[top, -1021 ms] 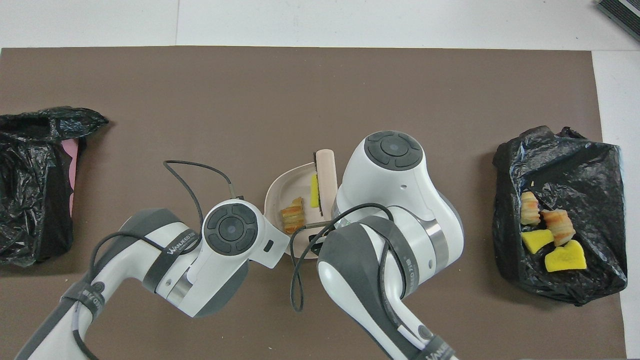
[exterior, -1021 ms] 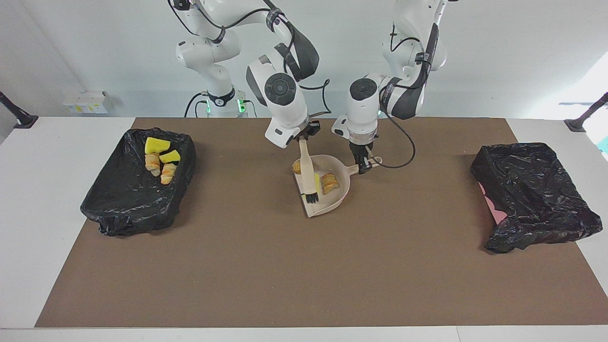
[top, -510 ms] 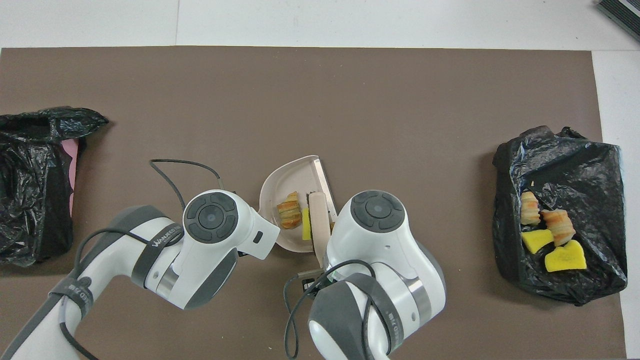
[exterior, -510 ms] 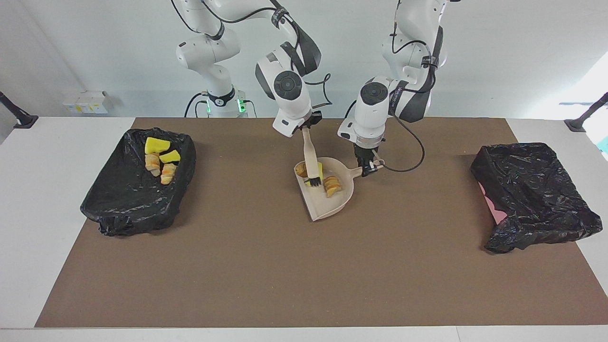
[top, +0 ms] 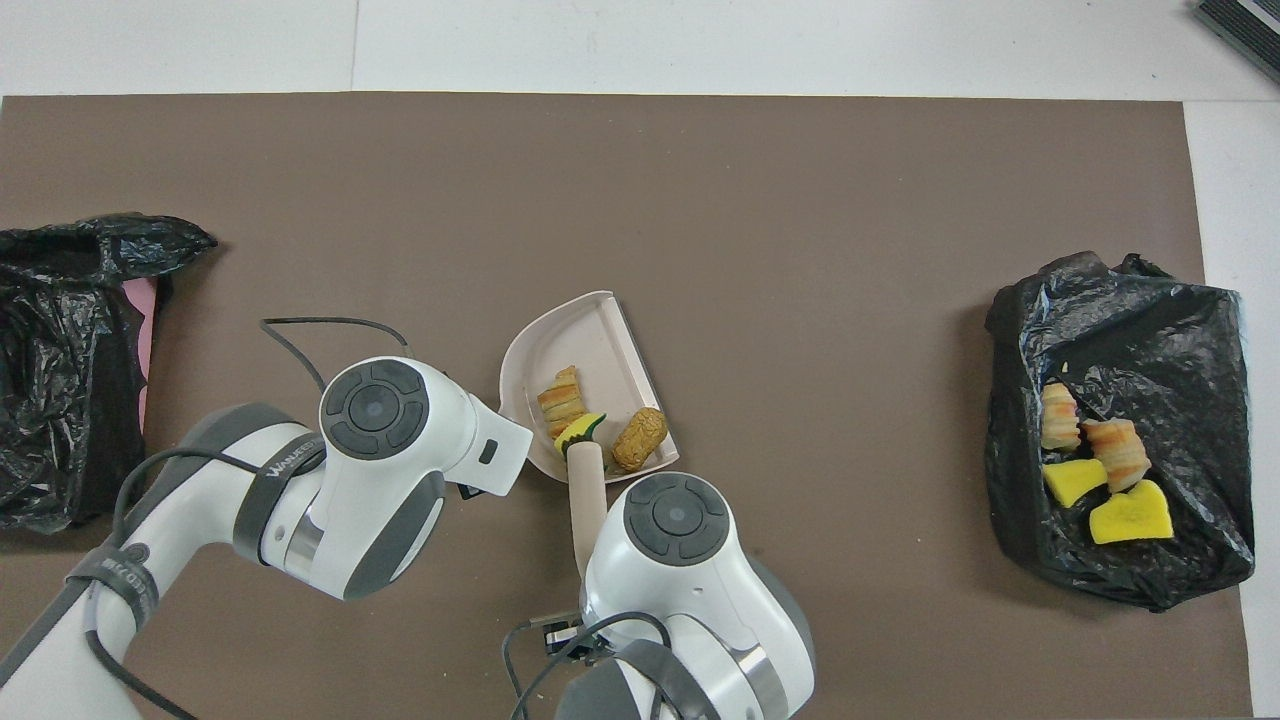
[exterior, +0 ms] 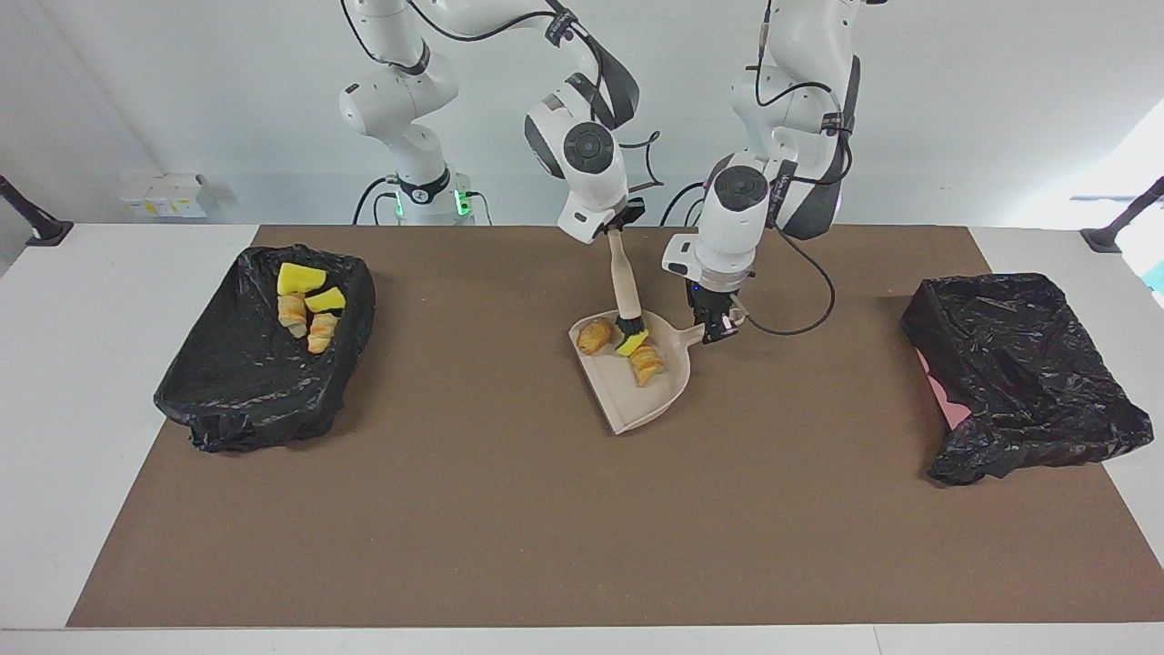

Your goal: Sweep and dump trash in bin

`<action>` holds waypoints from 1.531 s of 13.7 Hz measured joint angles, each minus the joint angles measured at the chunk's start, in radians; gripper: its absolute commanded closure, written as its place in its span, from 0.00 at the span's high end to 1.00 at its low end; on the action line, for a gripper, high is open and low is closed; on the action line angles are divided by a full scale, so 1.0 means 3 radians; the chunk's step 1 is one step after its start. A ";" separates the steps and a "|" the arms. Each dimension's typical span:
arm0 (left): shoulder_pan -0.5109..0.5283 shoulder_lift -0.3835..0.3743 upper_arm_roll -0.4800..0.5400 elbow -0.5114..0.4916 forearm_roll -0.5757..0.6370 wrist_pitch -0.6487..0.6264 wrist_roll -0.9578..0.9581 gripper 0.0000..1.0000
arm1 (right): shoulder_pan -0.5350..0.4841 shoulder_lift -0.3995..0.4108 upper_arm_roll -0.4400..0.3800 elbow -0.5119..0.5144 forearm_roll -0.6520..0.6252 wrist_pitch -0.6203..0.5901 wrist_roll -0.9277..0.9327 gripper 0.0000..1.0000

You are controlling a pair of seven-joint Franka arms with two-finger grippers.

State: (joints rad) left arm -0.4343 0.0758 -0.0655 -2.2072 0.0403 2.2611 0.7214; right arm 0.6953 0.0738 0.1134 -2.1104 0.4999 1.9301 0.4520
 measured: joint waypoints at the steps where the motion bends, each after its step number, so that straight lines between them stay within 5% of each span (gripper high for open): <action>1: 0.0027 0.0012 0.0001 0.0012 -0.0021 0.0006 0.0000 0.00 | 0.0052 -0.0006 0.0000 0.0000 0.0055 0.0000 0.0050 0.00; 10: 0.0234 0.0203 0.0011 0.0325 -0.0087 -0.0064 0.0034 0.00 | 0.0486 -0.0010 0.0005 -0.0064 0.0159 0.0335 0.0427 0.00; 21: 0.0941 0.0276 0.0014 0.1388 -0.0468 -0.1143 0.0966 0.00 | 0.0903 -0.0001 0.0007 -0.0330 0.0169 0.0543 0.1015 0.00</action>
State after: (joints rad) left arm -0.1519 0.1585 -0.0614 -1.7907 -0.1000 1.9181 1.0112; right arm 0.9661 0.0735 0.1154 -2.2093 0.5505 2.0929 0.7566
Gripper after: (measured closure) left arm 0.683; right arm 0.740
